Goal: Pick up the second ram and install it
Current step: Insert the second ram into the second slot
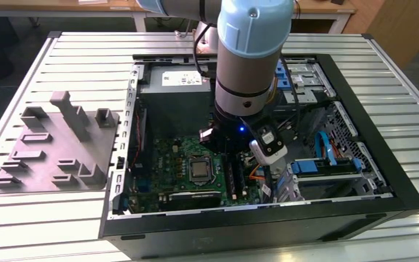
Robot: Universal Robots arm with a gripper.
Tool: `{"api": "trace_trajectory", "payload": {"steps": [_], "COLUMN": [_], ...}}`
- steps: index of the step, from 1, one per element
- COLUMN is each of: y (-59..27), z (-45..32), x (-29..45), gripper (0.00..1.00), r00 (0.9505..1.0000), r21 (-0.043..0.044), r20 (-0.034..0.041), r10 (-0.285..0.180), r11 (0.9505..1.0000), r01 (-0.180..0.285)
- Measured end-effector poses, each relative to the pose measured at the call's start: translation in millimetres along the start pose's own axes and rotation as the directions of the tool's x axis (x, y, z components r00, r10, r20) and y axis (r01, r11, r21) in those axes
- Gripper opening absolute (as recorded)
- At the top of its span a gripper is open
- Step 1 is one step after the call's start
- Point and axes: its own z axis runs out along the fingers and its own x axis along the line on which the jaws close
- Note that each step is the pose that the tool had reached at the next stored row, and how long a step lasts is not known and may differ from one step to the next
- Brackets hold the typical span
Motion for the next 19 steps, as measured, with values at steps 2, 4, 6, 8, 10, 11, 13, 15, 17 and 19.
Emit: {"api": "trace_trajectory", "payload": {"steps": [2, 4, 6, 8, 10, 11, 13, 15, 17, 19], "y": [0.0, 0.0, 0.0, 0.0, 0.1, 0.2, 0.4, 0.6, 0.7, 0.9], "z": [0.1, 0.5, 0.5, 0.3, -4.4, -8.4, -17.8, -26.8, -35.7, -44.6], "x": [0.0, 0.0, 0.0, 0.0, -0.2, -0.3, -0.5, -0.8, -1.0, -1.3], "gripper": [0.11, 0.12, 0.18, 0.18, 0.18, 0.18, 0.18, 0.18, 0.18, 0.18], "r00": [1.0000, 1.0000, 1.0000, 1.0000, 1.0000, 1.0000, 1.0000, 1.0000, 1.0000, 1.0000], "r21": [0.0000, -0.0006, -0.0003, -0.0002, 0.0002, -0.0002, 0.0000, 0.0003, 0.0006, 0.0005], "r20": [0.0000, 0.0004, 0.0001, 0.0001, 0.0000, 0.0001, 0.0001, 0.0000, 0.0000, 0.0001], "r10": [0.000, 0.000, 0.000, 0.000, 0.000, 0.000, 0.000, 0.000, 0.000, 0.000], "r11": [1.0000, 1.0000, 1.0000, 1.0000, 1.0000, 1.0000, 1.0000, 1.0000, 1.0000, 1.0000], "r01": [0.000, 0.000, 0.000, 0.000, 0.000, 0.000, 0.000, 0.000, 0.000, 0.000]}}
